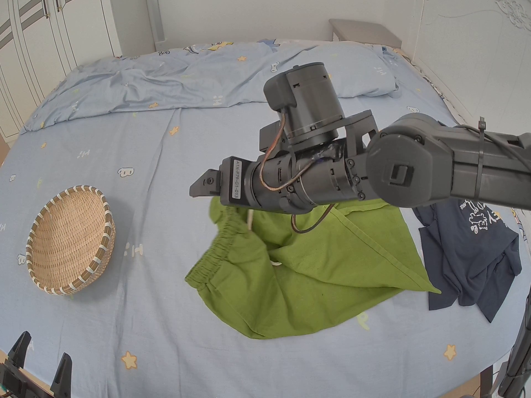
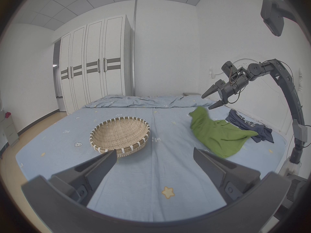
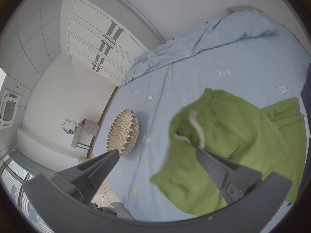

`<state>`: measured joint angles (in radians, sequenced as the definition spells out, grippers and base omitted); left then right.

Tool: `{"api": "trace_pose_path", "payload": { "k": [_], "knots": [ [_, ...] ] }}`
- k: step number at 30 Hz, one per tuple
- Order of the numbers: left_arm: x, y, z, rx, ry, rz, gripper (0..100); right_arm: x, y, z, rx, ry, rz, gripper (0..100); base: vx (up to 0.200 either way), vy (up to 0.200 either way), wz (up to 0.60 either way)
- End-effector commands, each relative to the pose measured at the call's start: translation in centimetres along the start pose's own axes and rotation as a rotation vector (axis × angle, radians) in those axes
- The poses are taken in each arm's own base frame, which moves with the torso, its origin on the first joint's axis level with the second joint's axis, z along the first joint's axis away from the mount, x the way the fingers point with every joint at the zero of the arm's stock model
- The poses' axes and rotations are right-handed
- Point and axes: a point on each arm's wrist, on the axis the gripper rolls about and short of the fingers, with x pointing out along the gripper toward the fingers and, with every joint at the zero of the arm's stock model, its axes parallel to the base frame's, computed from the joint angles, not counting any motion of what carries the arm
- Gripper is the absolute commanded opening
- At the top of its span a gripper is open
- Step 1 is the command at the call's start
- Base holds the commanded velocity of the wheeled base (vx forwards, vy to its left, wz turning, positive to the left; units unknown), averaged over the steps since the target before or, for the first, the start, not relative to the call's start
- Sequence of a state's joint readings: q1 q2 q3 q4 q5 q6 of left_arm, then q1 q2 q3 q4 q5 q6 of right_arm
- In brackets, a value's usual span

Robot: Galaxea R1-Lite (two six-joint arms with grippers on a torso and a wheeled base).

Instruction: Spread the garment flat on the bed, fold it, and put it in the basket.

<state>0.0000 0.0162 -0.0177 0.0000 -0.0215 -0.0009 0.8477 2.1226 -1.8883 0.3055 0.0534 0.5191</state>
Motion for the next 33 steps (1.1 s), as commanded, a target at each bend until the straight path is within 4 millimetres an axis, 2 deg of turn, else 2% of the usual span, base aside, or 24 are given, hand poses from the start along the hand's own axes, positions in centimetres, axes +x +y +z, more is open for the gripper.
{"api": "trace_pose_path", "payload": {
  "k": [1, 5, 10, 11, 12, 13, 14, 16, 17, 20, 22, 23, 24, 25, 28, 33],
  "knots": [
    [0.0, 0.0, -0.5, 0.002, 0.000, -0.002, 100, 1.1, 0.0, -0.5, -0.005, 0.035, -0.013, 100, 0.000, 0.000, 0.00],
    [0.0, 0.0, -0.5, 0.013, 0.001, -0.003, 100, 2.2, 0.0, -0.8, -0.006, 0.064, -0.032, 100, 0.000, 0.000, 0.00],
    [-0.1, 0.0, 0.1, 0.046, -0.029, -0.004, 100, 1.9, -0.4, -0.8, 0.008, 0.079, -0.047, 100, 0.000, 0.000, 0.00],
    [-0.6, -0.1, 1.7, 0.043, -0.089, -0.009, 100, 1.6, -0.6, -0.8, 0.013, 0.087, -0.052, 100, 0.000, 0.000, 0.00],
    [-1.6, -0.1, 4.2, 0.034, -0.174, -0.019, 100, 0.8, -0.6, -0.6, 0.017, 0.089, -0.054, 100, 0.000, 0.000, 0.00],
    [-1.9, -0.1, 4.9, 0.030, -0.189, -0.024, 100, 0.6, -0.7, -0.5, 0.018, 0.091, -0.057, 100, 0.000, 0.000, 0.00],
    [-2.3, -0.1, 7.9, -0.007, -0.174, -0.072, 100, -1.5, -1.0, 0.1, 0.026, 0.080, -0.063, 100, 0.000, 0.000, 0.00],
    [-1.0, -0.2, 9.7, -0.027, -0.041, -0.131, 100, -3.3, -1.6, 0.2, 0.037, 0.078, -0.062, 100, 0.000, 0.000, 0.00],
    [-0.9, -0.2, 9.8, -0.029, -0.033, -0.136, 100, -3.5, -1.6, 0.3, 0.038, 0.076, -0.061, 100, 0.000, 0.000, 0.00],
    [2.8, -0.5, 11.4, -0.092, 0.121, -0.267, 100, -7.7, -2.6, 0.0, 0.058, 0.082, -0.049, 100, 0.000, 0.000, 0.00],
    [5.4, -0.6, 12.0, -0.185, 0.195, -0.310, 100, -9.8, -3.5, -0.4, 0.075, 0.086, -0.051, 100, 0.000, 0.000, 0.00],
    [6.0, -0.7, 12.1, -0.212, 0.211, -0.317, 100, -10.2, -3.7, -0.5, 0.079, 0.086, -0.052, 100, 0.000, 0.000, 0.00],
    [7.6, -0.8, 12.0, -0.290, 0.264, -0.337, 100, -11.6, -4.5, -0.8, 0.093, 0.083, -0.051, 100, 0.000, 0.000, 0.00],
    [9.0, -0.9, 11.8, -0.354, 0.317, -0.368, 100, -12.7, -5.3, -1.2, 0.107, 0.078, -0.051, 100, 0.000, 0.000, 0.00],
    [11.5, -1.3, 10.3, -0.487, 0.465, -0.479, 100, -15.2, -7.8, -2.4, 0.154, 0.065, -0.046, 100, 0.000, 0.000, 0.00],
    [15.2, -1.6, 6.4, -0.646, 0.699, -0.655, 100, -18.3, -12.3, -4.7, 0.218, -0.034, -0.015, 100, 0.000, 0.000, 0.00]
  ]
}}
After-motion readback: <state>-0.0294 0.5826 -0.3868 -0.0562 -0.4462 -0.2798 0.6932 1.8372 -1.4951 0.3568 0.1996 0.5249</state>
